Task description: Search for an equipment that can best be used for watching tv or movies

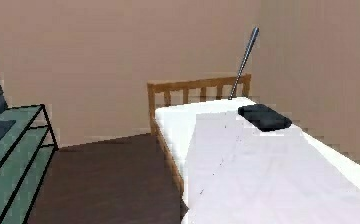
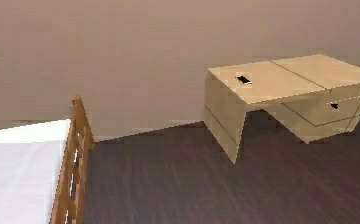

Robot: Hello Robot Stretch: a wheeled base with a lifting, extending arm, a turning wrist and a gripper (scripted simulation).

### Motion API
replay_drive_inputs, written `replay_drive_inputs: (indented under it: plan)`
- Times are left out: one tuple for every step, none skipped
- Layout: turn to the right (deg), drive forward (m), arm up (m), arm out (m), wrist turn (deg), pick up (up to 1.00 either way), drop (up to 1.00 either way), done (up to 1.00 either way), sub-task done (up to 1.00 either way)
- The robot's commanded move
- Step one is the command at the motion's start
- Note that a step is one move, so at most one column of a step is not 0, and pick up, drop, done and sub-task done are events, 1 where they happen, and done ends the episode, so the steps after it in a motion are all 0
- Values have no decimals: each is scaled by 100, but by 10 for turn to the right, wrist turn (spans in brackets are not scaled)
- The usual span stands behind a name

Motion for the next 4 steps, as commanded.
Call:
replay_drive_inputs:
  plan:
    - [-420,0,0,0,0,0,0,0,0]
    - [0,65,0,0,0,0,0,0,0]
    - [-120,0,0,0,0,0,0,0,0]
    - [0,0,0,0,0,0,0,100,0]
